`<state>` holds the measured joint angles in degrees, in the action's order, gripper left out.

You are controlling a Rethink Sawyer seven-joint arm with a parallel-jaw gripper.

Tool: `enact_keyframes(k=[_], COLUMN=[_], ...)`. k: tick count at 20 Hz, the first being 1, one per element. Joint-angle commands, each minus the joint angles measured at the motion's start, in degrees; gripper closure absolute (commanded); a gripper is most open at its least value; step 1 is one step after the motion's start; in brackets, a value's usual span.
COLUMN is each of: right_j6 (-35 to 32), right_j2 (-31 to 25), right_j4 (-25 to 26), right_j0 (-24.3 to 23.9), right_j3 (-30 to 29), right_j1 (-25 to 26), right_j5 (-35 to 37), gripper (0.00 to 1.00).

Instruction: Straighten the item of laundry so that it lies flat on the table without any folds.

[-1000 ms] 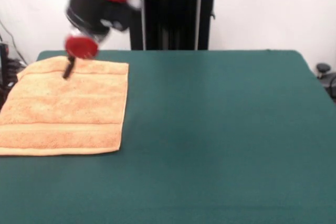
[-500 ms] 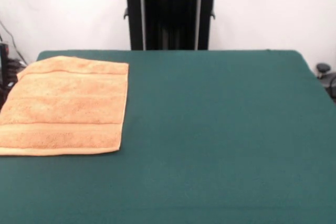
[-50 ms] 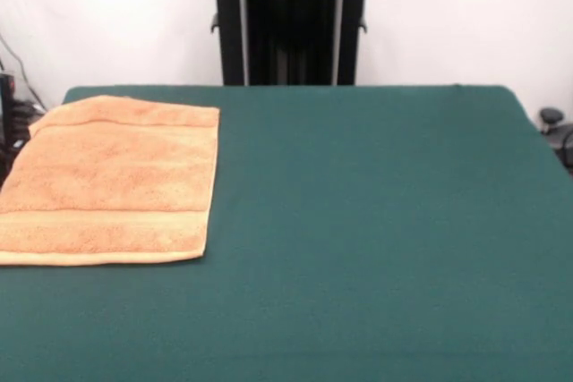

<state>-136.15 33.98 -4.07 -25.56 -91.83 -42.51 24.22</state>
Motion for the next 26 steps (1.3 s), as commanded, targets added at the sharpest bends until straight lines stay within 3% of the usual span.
enact_keyframes(k=[1,11,20,26], right_j6=[9.95,4.76,1.93,-0.34], right_j2=[-15.76,-19.07,-24.10,-24.11], right_j4=[6.38,11.37,15.31,17.40], right_j0=[0.57,-1.88,-7.08,-6.93], right_j3=[-8.79,-8.69,-10.85,-10.19], right_j1=[0.71,1.94,4.86,5.77], right_j5=[-0.45,-2.84,-11.26,-12.85], gripper=[0.00,0.00,0.00,0.00])
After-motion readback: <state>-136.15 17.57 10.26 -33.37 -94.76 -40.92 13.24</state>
